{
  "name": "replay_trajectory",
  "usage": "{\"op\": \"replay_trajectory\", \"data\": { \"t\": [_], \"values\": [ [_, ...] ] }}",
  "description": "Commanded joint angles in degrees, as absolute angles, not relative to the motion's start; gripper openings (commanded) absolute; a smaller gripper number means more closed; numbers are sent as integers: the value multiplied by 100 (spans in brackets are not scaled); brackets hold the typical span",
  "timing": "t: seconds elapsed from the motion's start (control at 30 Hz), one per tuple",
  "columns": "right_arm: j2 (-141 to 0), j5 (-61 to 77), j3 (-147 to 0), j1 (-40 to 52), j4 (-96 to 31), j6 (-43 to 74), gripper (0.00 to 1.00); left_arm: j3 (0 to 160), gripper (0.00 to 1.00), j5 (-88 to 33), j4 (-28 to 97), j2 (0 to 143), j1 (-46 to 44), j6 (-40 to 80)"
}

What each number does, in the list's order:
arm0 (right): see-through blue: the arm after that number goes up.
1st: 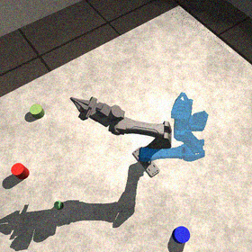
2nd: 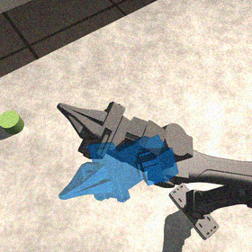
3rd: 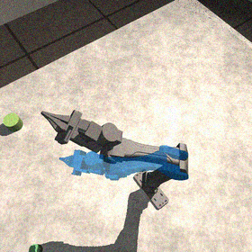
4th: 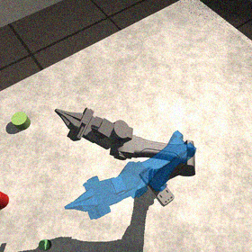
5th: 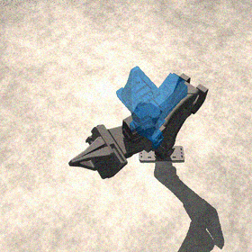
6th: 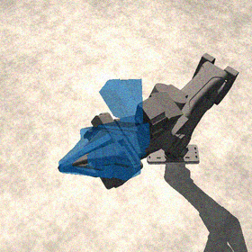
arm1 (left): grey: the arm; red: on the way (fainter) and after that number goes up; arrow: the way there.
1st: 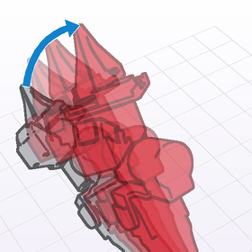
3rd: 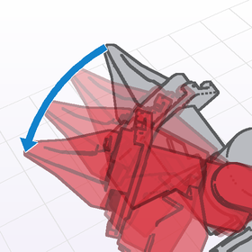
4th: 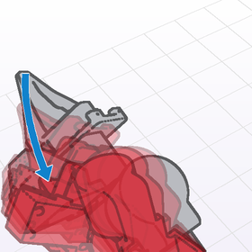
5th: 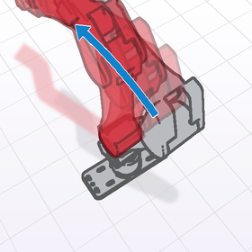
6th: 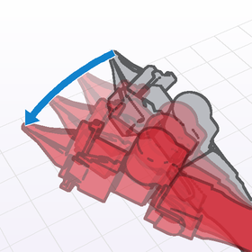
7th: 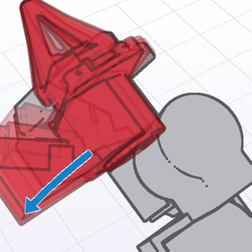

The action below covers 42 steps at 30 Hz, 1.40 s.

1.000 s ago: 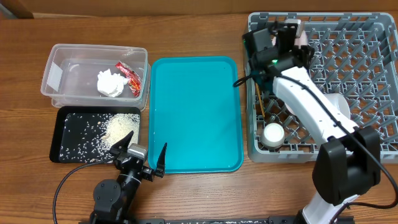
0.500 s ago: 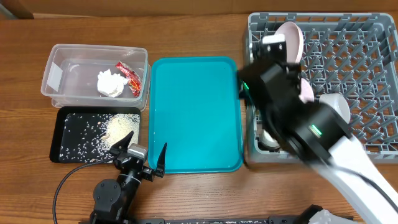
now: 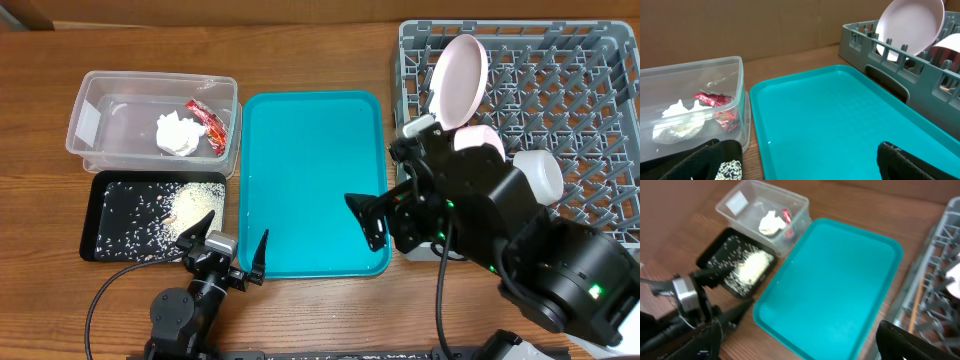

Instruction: Sort waste into correct bins and load items into the dishwasher

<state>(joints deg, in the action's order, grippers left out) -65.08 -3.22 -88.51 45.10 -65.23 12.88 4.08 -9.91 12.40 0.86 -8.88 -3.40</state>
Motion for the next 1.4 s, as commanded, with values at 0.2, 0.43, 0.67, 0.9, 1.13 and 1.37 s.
{"op": "replay_trajectory", "data": {
  "t": [0.2,0.43,0.67,0.9,1.13,1.37],
  "values": [
    [-5179,-1678,-8792,3892,-6178,1173,100,388,100,-1052,1240,32,-860,-388],
    [-4080,-486,-7264,2014,-4696,996,100,388,100,-1052,1240,32,-860,-388],
    [-2451,108,-4720,1020,-3555,897,100,388,100,-1052,1240,32,-860,-388],
    [-1116,119,-3000,548,-3343,895,100,388,100,-1052,1240,32,-860,-388],
    [-250,130,-1214,-3,-1828,897,100,388,100,-1052,1240,32,-860,-388],
    [-12,224,-40,-51,-174,891,100,388,100,-1055,1240,32,-860,-388]
  ]
}}
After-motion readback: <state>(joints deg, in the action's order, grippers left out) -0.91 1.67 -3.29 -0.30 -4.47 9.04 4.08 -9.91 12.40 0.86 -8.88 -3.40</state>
